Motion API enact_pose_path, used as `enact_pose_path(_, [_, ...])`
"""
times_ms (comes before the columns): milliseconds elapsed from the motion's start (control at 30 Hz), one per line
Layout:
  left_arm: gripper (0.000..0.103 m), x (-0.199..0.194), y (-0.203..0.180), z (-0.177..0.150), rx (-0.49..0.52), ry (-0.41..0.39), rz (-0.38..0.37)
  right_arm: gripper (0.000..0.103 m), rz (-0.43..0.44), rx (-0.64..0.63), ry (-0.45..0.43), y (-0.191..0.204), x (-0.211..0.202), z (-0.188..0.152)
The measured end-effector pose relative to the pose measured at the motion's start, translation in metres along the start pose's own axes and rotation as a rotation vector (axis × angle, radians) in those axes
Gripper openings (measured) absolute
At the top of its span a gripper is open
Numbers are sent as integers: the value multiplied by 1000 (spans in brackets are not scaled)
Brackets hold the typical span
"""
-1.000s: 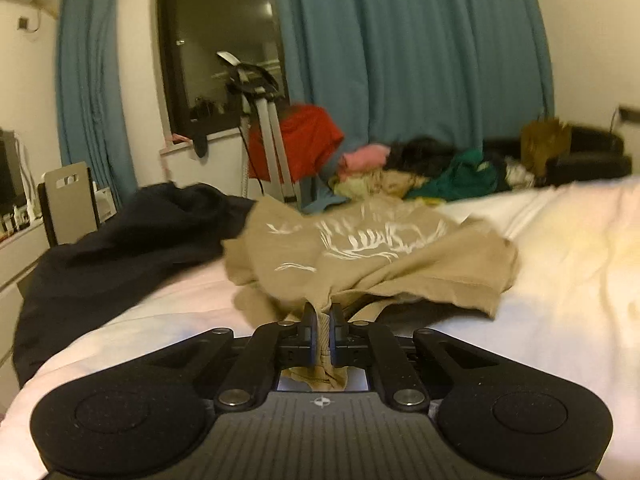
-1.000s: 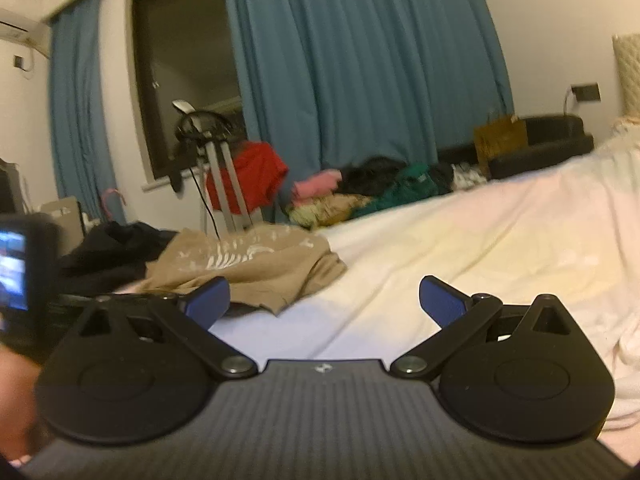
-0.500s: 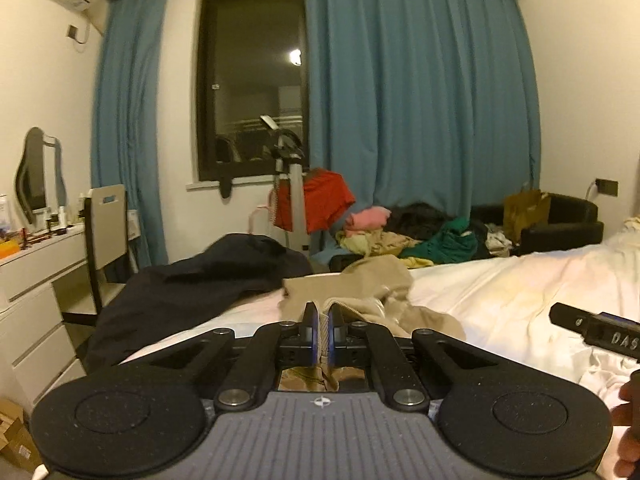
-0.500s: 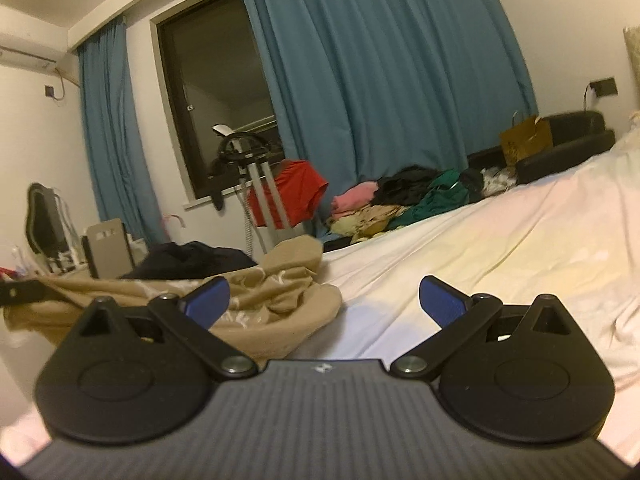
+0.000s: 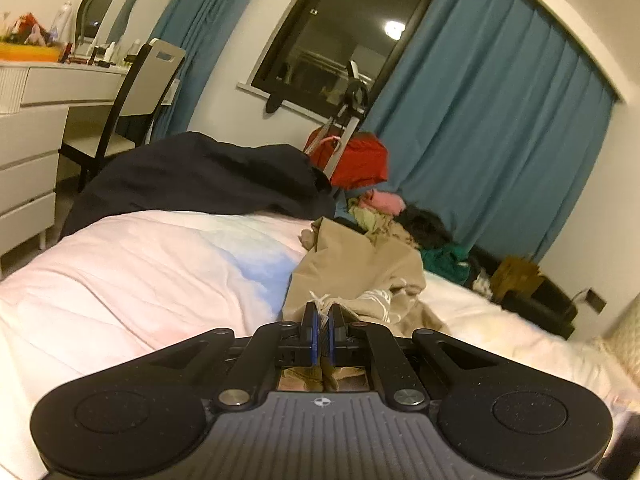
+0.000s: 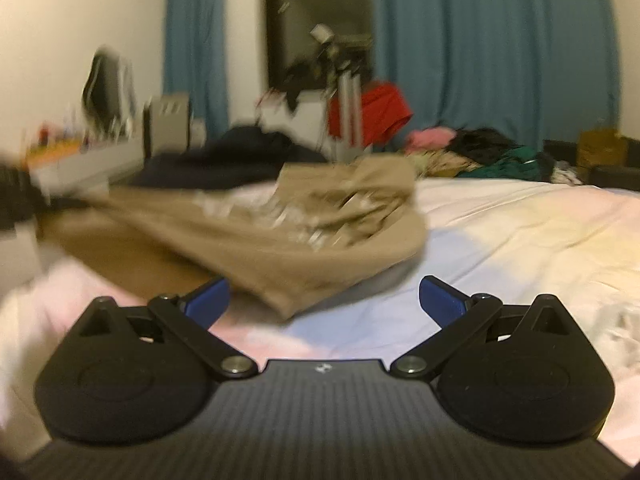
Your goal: Fold clothes
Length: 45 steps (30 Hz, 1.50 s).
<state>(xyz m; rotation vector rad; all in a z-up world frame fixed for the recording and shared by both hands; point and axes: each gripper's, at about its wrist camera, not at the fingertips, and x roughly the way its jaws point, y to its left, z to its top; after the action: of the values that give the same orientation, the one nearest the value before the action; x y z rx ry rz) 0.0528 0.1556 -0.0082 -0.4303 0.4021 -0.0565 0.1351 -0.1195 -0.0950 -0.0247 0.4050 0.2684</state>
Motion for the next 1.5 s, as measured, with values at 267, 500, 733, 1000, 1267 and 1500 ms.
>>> enact_pose_path(267, [5,18,10,-2,-17,-8,20,103,-5,41,71,24,81,-3])
enact_pose_path(500, [5,37,0,-9,17,20,7,103,-169,247,-127,-27,64,19])
enact_pose_path(733, [5,42,-23,-26,130,19,8,103,-150,264,-94,-48,72,31])
enact_pose_path(1000, [5,43,-17,-24,103,4,75,103,76,59,-24,-8,49,11])
enact_pose_path(1267, [5,39,-15,-24,118,2,111,91,-75,102,102,-13,86,2])
enact_pose_path(1500, [6,45,-19,-28,166,24,132,58,-147,255,143,-48,84,-13])
